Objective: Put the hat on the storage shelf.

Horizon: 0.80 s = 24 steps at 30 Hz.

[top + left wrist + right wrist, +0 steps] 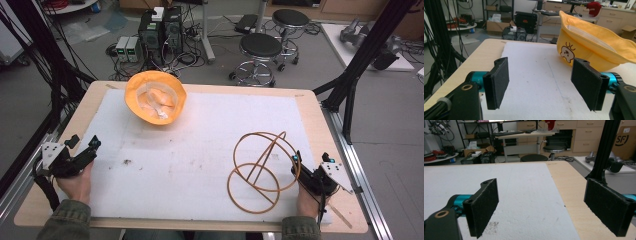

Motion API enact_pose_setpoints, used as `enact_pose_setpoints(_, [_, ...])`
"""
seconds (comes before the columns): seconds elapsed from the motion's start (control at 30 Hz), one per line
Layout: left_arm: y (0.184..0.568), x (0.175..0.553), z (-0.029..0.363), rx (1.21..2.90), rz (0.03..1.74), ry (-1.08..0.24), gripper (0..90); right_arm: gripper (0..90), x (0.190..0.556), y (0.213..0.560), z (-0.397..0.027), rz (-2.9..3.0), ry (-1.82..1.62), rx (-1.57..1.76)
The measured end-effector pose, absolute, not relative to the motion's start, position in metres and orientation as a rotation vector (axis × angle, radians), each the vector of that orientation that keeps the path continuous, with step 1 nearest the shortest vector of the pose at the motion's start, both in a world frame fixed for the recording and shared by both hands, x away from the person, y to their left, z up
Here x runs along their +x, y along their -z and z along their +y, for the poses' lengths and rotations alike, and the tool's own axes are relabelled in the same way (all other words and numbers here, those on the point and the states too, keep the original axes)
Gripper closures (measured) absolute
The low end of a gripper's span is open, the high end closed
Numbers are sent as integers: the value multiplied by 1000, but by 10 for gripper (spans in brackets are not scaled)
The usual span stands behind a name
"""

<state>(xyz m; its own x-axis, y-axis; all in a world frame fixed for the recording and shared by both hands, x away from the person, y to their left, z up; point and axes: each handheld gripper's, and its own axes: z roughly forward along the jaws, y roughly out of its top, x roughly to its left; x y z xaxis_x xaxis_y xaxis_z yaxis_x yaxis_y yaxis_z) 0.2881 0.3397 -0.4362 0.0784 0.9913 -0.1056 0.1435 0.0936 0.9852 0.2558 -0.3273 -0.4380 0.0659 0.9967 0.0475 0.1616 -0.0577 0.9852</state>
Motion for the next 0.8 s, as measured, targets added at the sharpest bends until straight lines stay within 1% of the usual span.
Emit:
enact_pose_setpoints(0.73, [437,289,337,1305,1281,-979,310,113,256,439,-326,1271,-1120,1391])
enact_pose_setpoints(0.8, [435,290,337,1264,1293,-970,310,113,256,439,-326,1271,-1122,1397])
